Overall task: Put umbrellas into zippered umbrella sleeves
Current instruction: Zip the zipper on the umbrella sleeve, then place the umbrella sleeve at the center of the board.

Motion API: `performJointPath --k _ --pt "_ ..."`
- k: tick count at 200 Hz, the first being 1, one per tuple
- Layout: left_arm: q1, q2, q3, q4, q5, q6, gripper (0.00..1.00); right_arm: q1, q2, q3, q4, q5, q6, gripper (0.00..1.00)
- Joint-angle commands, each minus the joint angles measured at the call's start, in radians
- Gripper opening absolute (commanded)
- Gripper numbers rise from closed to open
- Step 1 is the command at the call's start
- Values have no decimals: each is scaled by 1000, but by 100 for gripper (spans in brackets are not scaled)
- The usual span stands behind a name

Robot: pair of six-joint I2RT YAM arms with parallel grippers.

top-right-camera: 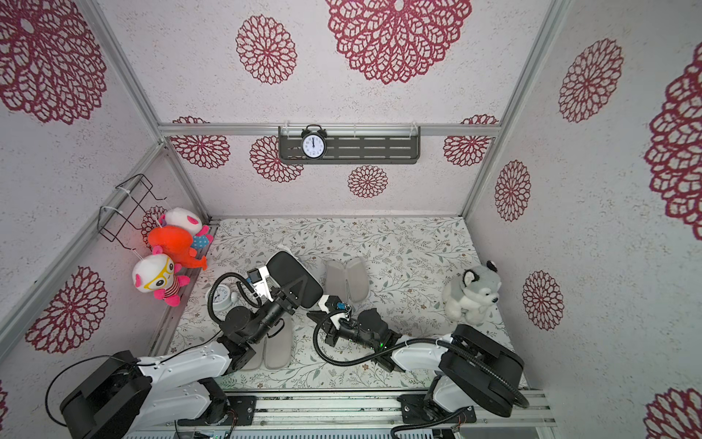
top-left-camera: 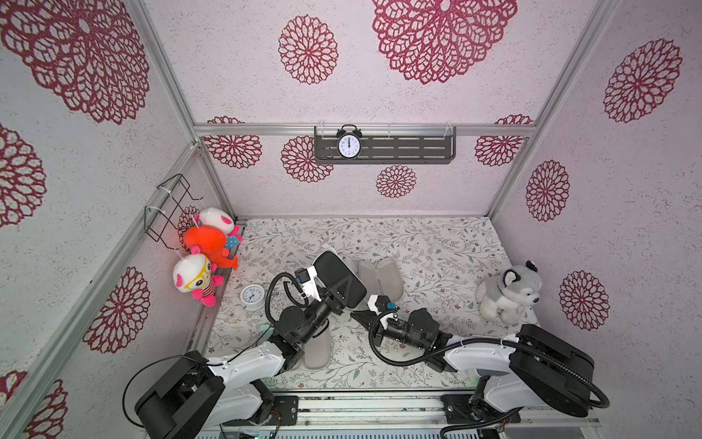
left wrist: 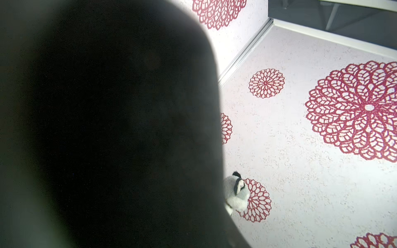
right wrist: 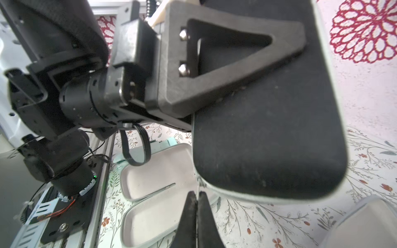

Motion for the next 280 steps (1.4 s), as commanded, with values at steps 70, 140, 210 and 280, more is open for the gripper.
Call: performJointPath --k 70,140,210,280 --pt "-49 83 20 138 -104 5 5 54 77 139 212 -24 78 0" --pt "-70 122 37 94 -113 -30 8 55 88 164 160 38 81 0" --pt "-91 138 24 -111 -112 -168 3 61 -76 25 -220 157 162 22" --pt "-202 417 40 23 -137 -293 5 77 -200 -83 -481 335 242 34"
